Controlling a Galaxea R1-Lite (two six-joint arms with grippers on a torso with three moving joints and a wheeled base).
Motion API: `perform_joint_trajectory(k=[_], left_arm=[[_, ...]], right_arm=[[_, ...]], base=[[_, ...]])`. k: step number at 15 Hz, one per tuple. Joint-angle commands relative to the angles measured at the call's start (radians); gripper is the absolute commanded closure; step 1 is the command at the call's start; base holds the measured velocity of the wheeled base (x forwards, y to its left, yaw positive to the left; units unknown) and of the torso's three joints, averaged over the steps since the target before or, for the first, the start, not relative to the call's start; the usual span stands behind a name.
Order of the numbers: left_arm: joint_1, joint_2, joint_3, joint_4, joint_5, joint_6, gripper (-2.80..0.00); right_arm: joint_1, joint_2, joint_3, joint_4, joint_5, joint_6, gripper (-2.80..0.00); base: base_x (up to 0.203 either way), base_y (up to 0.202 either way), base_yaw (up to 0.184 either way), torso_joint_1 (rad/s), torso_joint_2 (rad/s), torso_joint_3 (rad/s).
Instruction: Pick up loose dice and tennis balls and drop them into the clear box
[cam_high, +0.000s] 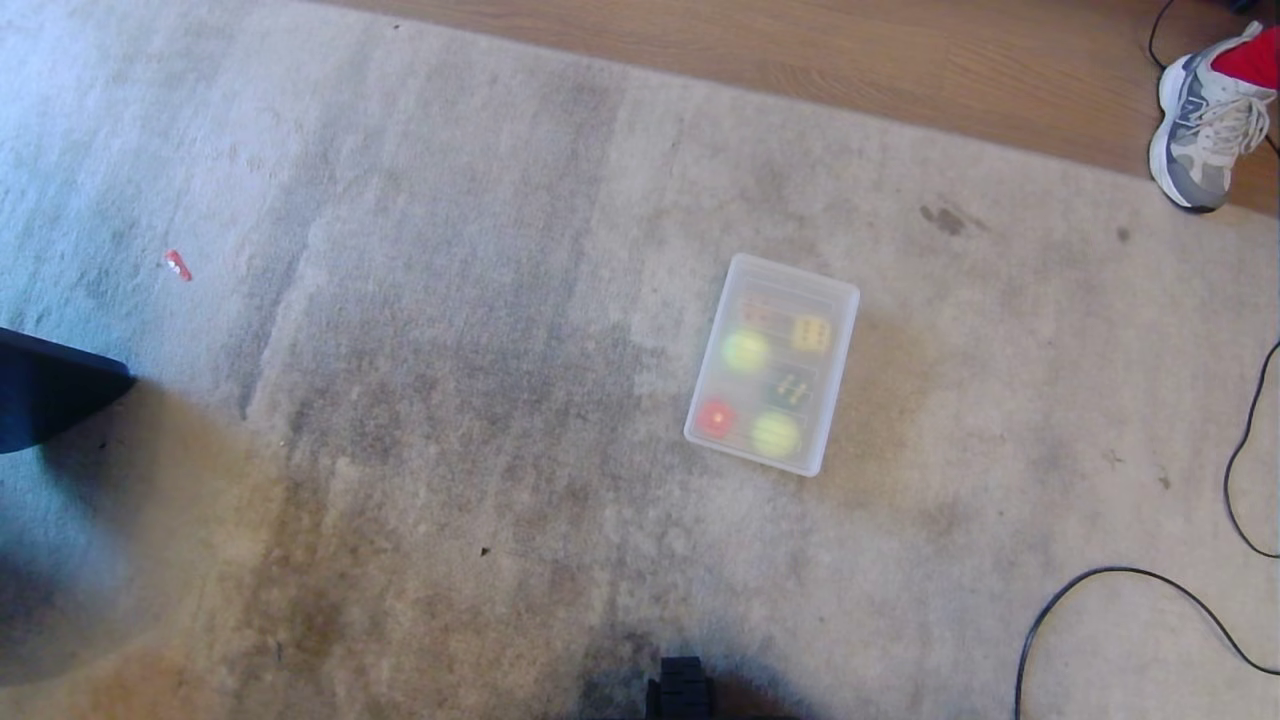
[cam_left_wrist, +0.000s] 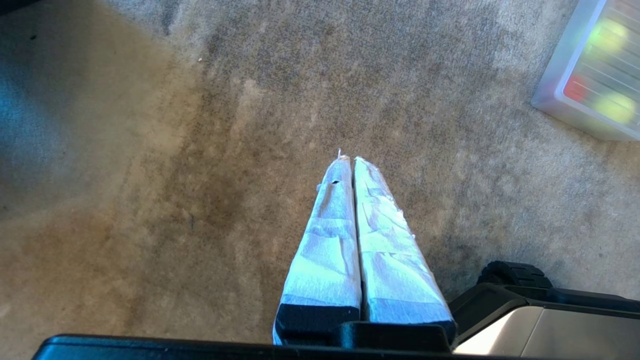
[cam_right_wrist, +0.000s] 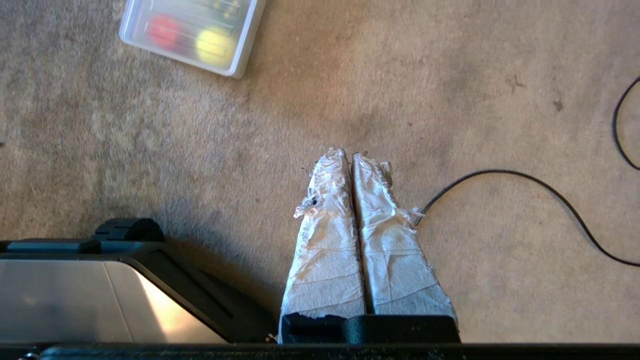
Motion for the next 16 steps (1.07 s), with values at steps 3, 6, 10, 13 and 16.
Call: perform_joint_trajectory(k=[3,6,10,13,16], left_arm=[[0.0,0.0,0.0,0.0,0.0,-0.001,0.0],[0.0,0.0,0.0,0.001,-0.001,0.005,0.0],[0.0,0.0,0.0,0.0,-0.007,0.011,0.0],[0.0,0.0,0.0,0.001,-0.004,0.014,0.0],[0.0,0.0,0.0,0.0,-0.001,0.005,0.0]], right_arm=[[0.0,-0.012,0.0,0.003,0.0,0.0,0.0],[0.0,-0.012,0.0,0.002,0.0,0.0,0.0],[0.0,-0.012,0.0,0.003,0.0,0.0,0.0],[0.0,-0.012,0.0,0.003,0.0,0.0,0.0],[0.0,-0.012,0.0,0.002,0.0,0.0,0.0]], base=[[0.0,0.0,0.0,0.0,0.0,0.0],[0.0,0.0,0.0,0.0,0.0,0.0],[0.0,0.0,0.0,0.0,0.0,0.0],[0.0,0.0,0.0,0.0,0.0,0.0],[0.0,0.0,0.0,0.001,0.0,0.029]])
